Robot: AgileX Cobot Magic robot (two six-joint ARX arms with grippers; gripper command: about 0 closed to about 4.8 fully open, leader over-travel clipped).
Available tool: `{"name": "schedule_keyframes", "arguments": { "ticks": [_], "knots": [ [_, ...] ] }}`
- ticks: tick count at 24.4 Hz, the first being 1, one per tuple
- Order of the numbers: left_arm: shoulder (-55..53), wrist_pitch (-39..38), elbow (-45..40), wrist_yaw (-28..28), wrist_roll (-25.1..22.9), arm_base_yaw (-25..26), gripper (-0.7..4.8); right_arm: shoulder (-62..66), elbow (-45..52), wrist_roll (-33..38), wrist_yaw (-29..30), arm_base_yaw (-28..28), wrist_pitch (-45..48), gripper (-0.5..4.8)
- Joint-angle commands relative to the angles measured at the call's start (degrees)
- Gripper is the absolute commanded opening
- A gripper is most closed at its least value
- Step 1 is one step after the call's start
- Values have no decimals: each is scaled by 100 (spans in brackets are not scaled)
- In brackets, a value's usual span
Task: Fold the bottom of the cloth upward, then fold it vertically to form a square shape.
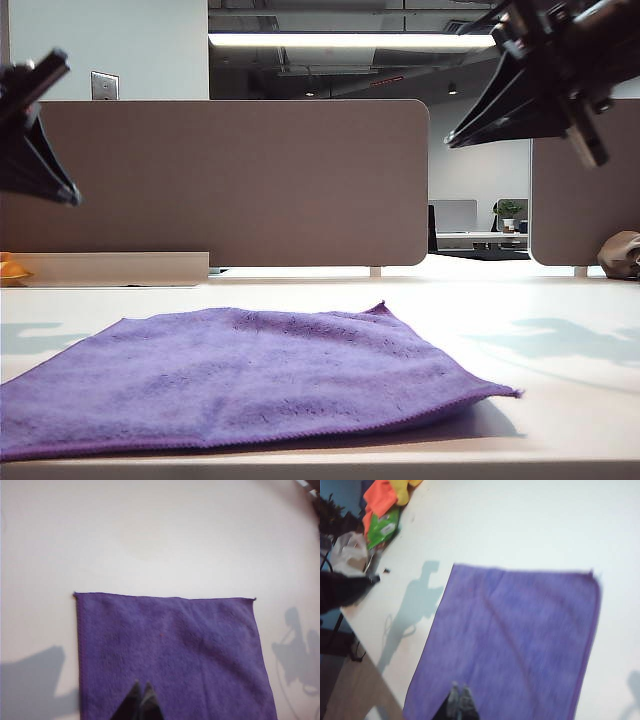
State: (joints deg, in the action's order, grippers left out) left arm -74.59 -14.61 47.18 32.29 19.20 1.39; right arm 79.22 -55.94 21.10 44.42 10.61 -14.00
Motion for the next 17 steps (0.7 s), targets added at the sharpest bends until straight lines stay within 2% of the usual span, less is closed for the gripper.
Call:
{"name": "schedule_keyframes", "arguments": {
  "ticks": [1,3,7,9,15,17],
  "knots": [
    [-299,66,223,-13,35,2,-4,540,-603,-11,-146,57,55,0],
    [-455,57,319,-15,33,2,-4,820,-863,-7,-149,66,48,5],
    [-721,76,426,-26,35,2,-4,1248,-1222,31,-413,107,7,55],
    [-940,153,433,-57,33,9,-5,1521,-1359,28,-595,127,9,56],
    [-1556,184,592,-11,26,0,-3,2199,-1650,70,-595,184,-208,57],
    [-1799,256,647,-35,-70,2,14,2455,-1648,98,-577,214,-227,110]
  ]
}}
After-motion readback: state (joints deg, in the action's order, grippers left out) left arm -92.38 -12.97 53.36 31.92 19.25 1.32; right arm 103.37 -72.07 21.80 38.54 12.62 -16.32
